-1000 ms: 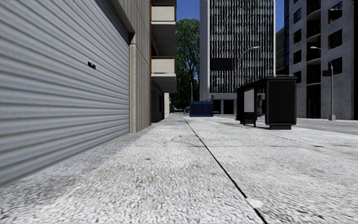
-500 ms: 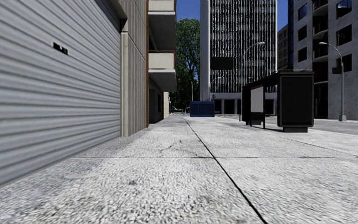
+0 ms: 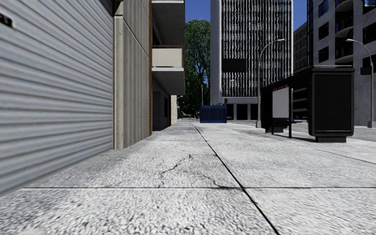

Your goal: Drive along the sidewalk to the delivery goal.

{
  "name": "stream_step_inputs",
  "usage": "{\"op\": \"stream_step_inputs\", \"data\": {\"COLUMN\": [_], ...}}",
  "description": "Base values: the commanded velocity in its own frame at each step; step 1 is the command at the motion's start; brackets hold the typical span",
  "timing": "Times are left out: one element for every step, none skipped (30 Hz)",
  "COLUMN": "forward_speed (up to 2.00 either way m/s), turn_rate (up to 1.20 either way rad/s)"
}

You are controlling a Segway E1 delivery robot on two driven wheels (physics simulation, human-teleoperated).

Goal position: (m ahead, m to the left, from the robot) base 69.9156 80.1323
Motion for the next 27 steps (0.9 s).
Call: {"op": "stream_step_inputs", "data": {"forward_speed": [2.00, 2.00, 2.00, 2.00, 2.00, 2.00, 2.00, 2.00, 2.00, 2.00, 2.00, 2.00, 2.00, 2.00, 2.00, 2.00, 2.00, 2.00, 2.00, 2.00, 2.00, 2.00, 2.00, 2.00, 2.00, 2.00, 2.00], "turn_rate": [0.00, 0.00, 0.00, 0.00, 0.00, 0.00, 0.00, 0.00, 0.00, 0.00, 0.00, 0.00, 0.00, 0.00, 0.00, 0.00, 0.00, 0.00, 0.00, 0.00, 0.00, 0.00, 0.00, 0.00, 0.00, 0.00, 0.00]}}
